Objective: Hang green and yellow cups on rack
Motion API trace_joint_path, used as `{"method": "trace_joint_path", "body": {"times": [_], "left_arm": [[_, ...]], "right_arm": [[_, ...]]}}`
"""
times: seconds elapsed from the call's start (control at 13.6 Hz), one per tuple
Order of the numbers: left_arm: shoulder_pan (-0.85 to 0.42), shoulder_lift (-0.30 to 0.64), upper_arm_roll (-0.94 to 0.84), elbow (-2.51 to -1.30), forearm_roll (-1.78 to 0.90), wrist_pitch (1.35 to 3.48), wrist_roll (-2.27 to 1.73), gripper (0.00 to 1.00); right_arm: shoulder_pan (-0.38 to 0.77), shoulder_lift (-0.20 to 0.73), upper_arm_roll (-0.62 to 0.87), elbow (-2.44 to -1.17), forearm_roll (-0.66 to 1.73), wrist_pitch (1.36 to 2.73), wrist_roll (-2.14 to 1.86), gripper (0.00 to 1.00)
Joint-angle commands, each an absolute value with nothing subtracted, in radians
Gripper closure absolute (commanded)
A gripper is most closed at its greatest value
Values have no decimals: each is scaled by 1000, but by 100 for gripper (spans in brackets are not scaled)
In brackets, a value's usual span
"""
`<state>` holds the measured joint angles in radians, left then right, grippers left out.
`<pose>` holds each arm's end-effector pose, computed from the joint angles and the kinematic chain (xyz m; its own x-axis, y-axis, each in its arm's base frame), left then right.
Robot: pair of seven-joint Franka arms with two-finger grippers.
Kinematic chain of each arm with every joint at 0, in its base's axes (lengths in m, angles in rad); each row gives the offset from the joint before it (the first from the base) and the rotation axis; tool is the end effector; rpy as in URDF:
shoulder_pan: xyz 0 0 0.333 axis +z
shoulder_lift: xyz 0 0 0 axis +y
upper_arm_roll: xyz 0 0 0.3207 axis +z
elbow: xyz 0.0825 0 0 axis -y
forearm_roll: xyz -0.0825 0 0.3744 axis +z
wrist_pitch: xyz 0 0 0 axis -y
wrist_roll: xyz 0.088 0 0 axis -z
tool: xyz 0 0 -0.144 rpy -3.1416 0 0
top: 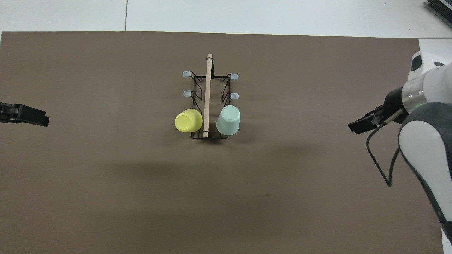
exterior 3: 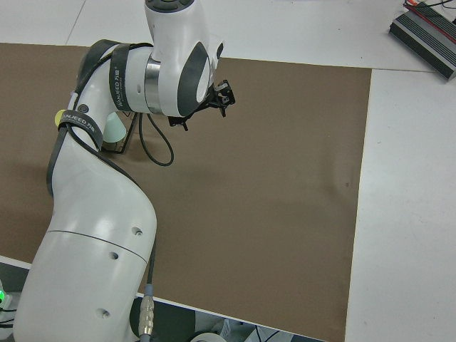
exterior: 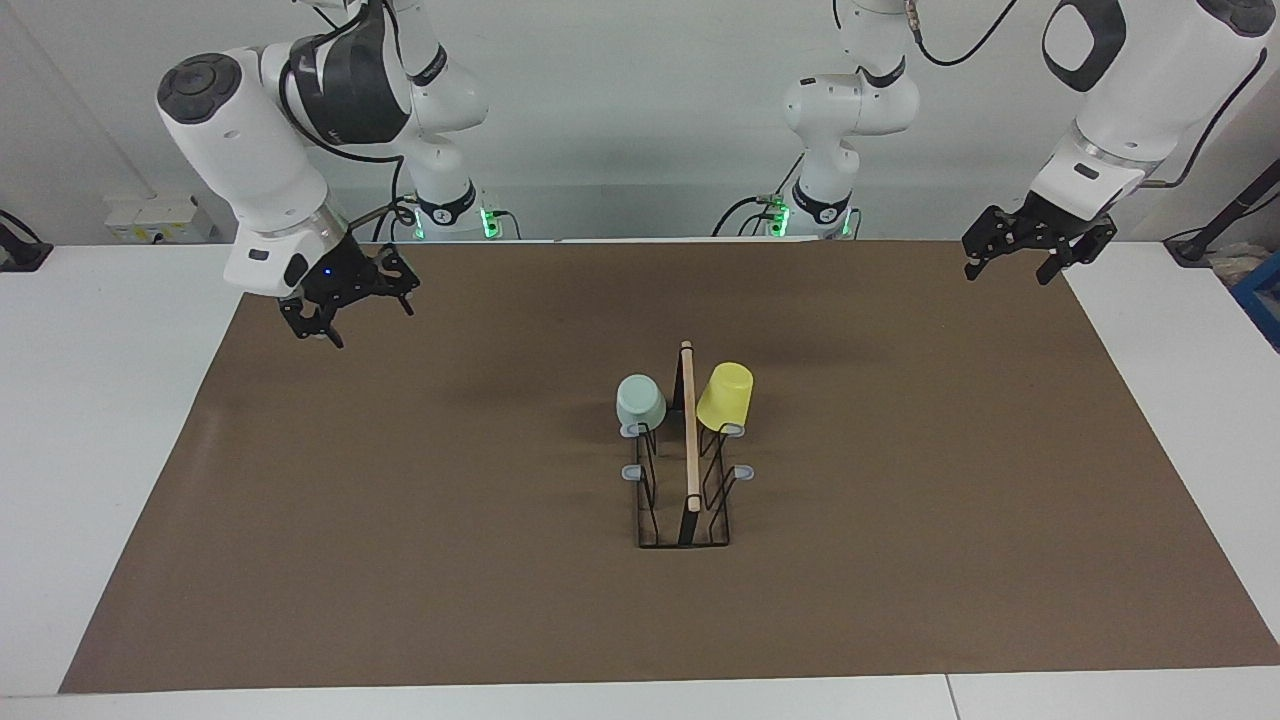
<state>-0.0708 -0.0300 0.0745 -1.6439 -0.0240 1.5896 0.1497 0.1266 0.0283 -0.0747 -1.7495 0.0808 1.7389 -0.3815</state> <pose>0.5350 -0.0009 0.5762 0.9892 -0.1451 -0.0202 -0.1444 -0.9891 0.0296 0.5560 0.0396 0.5081 0.9136 0.4065 -0.0079 0.4044 -0.9105 -0.0860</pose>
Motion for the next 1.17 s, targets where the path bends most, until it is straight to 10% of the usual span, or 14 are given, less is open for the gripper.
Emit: {"method": "trace_joint_path", "body": {"times": [0.0, 1.1], "left_arm": [[-64, -49, 75, -1649, -38, 1575, 153, 0], [-63, -67, 77, -1654, -40, 1536, 155, 0]], "right_arm": [[17, 52, 17, -1721, 55, 1715, -269, 0], [-74, 37, 92, -1707, -72, 1669, -60, 0]]}}
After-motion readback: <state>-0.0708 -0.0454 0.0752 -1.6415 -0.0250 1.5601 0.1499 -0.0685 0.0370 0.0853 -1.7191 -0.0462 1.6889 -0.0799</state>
